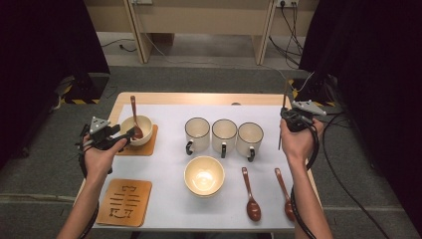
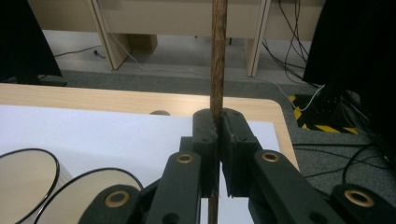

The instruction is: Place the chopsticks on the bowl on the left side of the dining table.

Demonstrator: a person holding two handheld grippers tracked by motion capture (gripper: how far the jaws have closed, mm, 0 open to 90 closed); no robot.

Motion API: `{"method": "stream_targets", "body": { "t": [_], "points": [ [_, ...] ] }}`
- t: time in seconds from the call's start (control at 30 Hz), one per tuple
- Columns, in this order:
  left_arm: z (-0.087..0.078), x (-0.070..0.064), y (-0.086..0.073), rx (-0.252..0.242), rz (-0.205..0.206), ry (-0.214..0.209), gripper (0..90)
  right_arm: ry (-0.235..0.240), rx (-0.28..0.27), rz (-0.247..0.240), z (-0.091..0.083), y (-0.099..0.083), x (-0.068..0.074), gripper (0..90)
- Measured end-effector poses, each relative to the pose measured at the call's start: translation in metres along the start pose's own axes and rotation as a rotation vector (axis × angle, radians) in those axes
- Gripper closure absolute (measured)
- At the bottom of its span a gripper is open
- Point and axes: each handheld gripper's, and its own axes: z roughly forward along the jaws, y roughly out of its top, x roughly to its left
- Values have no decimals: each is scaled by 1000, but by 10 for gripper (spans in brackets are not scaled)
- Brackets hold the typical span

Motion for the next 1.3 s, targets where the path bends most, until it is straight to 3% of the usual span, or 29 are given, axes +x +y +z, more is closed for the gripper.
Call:
{"method": "stream_targets", "body": {
  "t": [0.63, 1.3],
  "points": [
    [0, -1, 0, 2, 0, -3, 379, -7, -70, -9, 9, 8, 1, 850],
    [0, 0, 0, 0, -2, -2, 379, -10, -119, -21, 23, 15, 12, 850]
  ]
}}
